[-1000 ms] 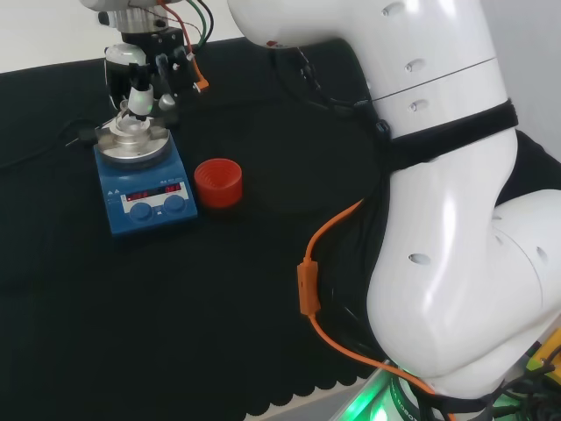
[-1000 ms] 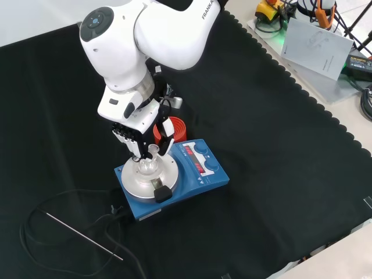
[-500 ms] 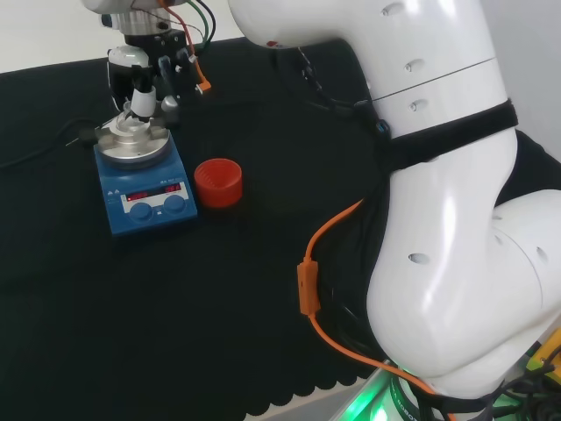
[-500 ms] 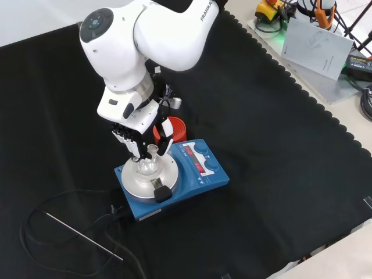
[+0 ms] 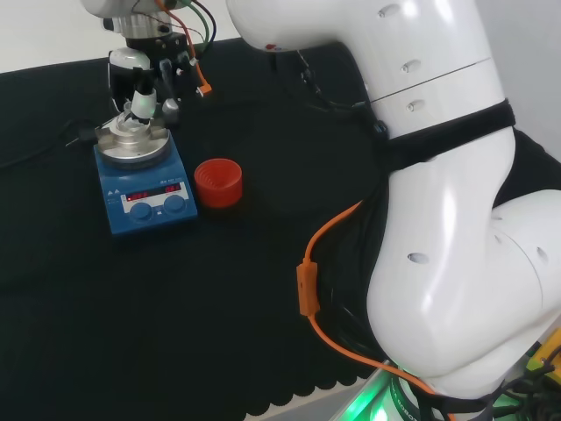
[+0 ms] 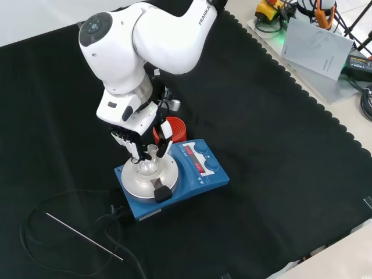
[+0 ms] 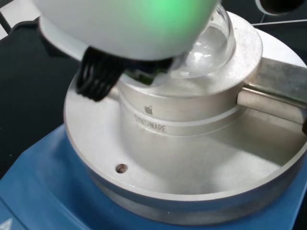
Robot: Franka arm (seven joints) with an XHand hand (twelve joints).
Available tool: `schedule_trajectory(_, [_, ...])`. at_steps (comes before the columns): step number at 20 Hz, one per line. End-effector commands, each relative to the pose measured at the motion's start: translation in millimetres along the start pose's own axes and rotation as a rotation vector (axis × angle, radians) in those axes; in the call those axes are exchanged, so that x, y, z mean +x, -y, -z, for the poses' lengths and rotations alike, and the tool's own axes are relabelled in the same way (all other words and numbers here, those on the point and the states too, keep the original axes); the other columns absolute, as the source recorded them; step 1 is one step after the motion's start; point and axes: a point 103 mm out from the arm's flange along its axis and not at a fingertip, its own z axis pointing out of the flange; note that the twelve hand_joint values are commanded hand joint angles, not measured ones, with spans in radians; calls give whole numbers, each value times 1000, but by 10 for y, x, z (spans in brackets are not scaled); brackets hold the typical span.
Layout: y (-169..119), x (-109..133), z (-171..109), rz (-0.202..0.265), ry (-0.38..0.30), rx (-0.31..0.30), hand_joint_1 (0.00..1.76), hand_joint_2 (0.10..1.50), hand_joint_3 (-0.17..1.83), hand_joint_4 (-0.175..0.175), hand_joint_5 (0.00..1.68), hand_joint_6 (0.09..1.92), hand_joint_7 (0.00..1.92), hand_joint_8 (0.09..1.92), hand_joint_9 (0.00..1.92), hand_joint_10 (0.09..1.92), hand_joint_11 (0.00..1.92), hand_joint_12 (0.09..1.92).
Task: Place the round-bottom flask on the heater.
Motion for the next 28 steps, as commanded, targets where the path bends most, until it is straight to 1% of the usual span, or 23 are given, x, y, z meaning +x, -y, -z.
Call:
schedule_trajectory(1, [-22,-45,-67,4,4,3,1343,349,1106,-175,1379,583,1530,586,1719,363,1609,871])
schedule_trajectory(9, [-44,-52,-83,3,7,7,1343,348,1106,-175,1379,584,1530,587,1719,364,1609,873])
schedule_trajectory(11, [-49,-72,-85,3,-8,12,1343,349,1106,-175,1378,585,1530,587,1718,364,1612,874])
schedule_trajectory(12, [-53,-96,-86,4,-15,17,1341,357,1094,-175,1366,595,1531,579,1720,365,1627,885])
schedule_trajectory(14, [-54,-164,-93,2,-30,31,1253,427,1007,-169,1351,650,1535,594,1727,370,1632,949])
schedule_trajectory(15, [-55,-182,-96,2,-29,37,1197,402,1005,-171,1246,726,1510,633,1721,381,1610,990])
schedule_trajectory(16, [-51,-204,-95,1,-26,46,1149,370,1013,-173,1094,836,1471,688,1711,400,1584,1026])
schedule_trajectory(18, [-47,-234,-89,-2,-23,62,1072,326,1008,-175,706,1048,1343,874,1655,513,1545,1075])
schedule_trajectory(19, [-44,-244,-84,-4,-25,62,1033,317,993,-175,526,1109,1274,962,1612,574,1529,1095])
schedule_trajectory(20, [-37,-259,-80,-6,-24,63,994,314,976,-175,398,1129,1210,1028,1563,631,1514,1115])
schedule_trajectory(21, [-36,-263,-78,-8,-24,65,962,314,960,-175,320,1125,1161,1070,1512,684,1500,1132])
schedule_trajectory(23, [-25,-277,-78,-10,-26,69,914,319,938,-172,243,1091,1092,1110,1421,763,1474,1163])
schedule_trajectory(28, [19,-316,-78,-22,-31,90,835,324,911,-160,163,970,992,1126,1292,828,1429,1199])
